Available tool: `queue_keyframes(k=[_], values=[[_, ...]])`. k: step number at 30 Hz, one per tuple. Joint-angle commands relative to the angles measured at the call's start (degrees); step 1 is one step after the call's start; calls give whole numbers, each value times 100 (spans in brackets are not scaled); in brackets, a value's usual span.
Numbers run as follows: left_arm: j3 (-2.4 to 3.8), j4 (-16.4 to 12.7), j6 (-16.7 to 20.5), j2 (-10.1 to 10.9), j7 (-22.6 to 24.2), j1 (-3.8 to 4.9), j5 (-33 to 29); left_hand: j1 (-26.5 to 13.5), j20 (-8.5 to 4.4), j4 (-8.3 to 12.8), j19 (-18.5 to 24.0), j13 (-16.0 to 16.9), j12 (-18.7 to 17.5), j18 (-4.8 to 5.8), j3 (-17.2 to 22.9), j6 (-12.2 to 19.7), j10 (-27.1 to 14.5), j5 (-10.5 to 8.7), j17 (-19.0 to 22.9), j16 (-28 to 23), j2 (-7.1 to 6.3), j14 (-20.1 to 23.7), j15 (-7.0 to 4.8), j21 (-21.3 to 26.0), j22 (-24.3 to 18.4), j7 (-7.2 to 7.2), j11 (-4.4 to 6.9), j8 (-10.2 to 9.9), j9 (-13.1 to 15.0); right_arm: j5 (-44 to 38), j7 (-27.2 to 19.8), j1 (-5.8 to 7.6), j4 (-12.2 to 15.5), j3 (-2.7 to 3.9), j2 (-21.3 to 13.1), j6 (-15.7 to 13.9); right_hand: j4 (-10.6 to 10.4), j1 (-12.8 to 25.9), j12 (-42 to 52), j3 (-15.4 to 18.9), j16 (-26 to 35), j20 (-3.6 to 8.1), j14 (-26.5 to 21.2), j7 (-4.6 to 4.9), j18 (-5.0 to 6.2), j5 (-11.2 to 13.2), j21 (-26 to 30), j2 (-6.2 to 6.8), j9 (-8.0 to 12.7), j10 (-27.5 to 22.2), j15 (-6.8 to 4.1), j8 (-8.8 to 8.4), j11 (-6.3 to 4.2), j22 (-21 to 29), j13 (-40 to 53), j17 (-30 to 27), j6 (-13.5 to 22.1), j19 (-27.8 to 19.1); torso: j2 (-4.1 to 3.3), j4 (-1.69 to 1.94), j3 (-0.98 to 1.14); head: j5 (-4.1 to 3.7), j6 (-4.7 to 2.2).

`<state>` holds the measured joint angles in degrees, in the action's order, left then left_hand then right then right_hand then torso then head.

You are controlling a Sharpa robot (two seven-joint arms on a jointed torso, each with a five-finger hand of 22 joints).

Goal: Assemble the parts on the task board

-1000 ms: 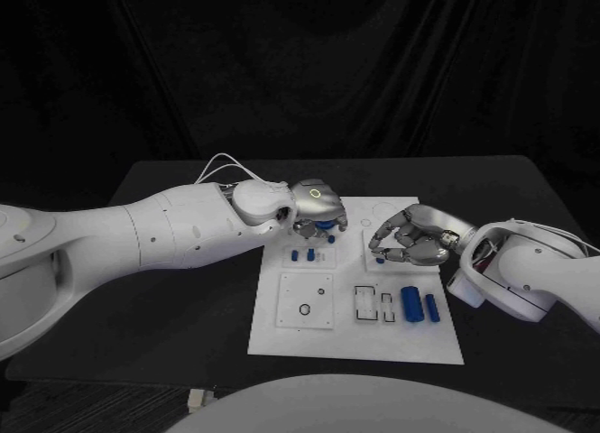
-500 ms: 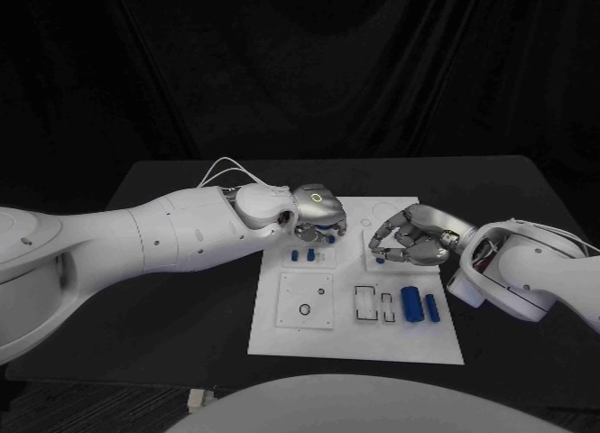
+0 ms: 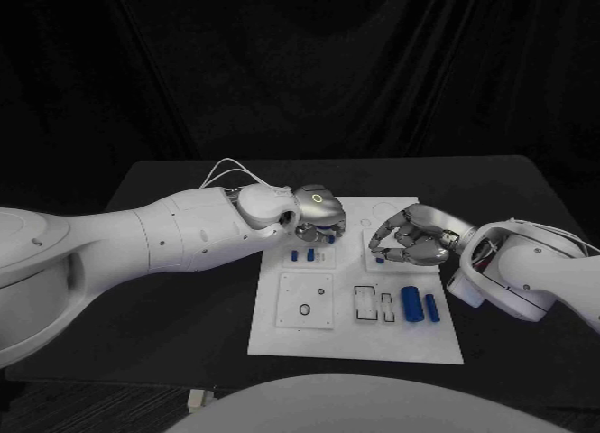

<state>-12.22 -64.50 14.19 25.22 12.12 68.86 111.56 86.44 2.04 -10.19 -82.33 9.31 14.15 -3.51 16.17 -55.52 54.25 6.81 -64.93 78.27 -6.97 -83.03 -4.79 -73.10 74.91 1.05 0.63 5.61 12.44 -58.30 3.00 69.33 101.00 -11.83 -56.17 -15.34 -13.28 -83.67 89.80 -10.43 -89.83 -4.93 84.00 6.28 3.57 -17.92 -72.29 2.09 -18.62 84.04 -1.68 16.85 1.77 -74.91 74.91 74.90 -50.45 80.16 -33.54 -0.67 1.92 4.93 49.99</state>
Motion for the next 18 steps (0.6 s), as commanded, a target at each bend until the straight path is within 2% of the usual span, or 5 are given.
queue_keyframes(k=[1,18], values=[[6,32,-19,-39,106,-20,10,-6,-13,22,50,6,32,-29,54,-50,47,34,30,-37,37,42,7,30,996,11,6,34,11,-9,22,-13,14,2,0,15,32,-23,20,-1,-17,-6,600,20,57,-25,-13,15,5,596,35,38,34,-964,1509,1510,-35,18,-1,-1,0,-3,1],[6,120,-19,-117,157,-69,10,-25,-21,99,74,-1,63,-40,151,-194,228,59,159,-103,46,73,0,105,982,23,26,132,30,-9,35,-15,12,2,4,31,32,-23,20,-1,-17,-6,600,20,57,-25,-13,15,5,596,35,38,34,-964,1509,1510,-35,18,-1,-1,1,-1,1]])
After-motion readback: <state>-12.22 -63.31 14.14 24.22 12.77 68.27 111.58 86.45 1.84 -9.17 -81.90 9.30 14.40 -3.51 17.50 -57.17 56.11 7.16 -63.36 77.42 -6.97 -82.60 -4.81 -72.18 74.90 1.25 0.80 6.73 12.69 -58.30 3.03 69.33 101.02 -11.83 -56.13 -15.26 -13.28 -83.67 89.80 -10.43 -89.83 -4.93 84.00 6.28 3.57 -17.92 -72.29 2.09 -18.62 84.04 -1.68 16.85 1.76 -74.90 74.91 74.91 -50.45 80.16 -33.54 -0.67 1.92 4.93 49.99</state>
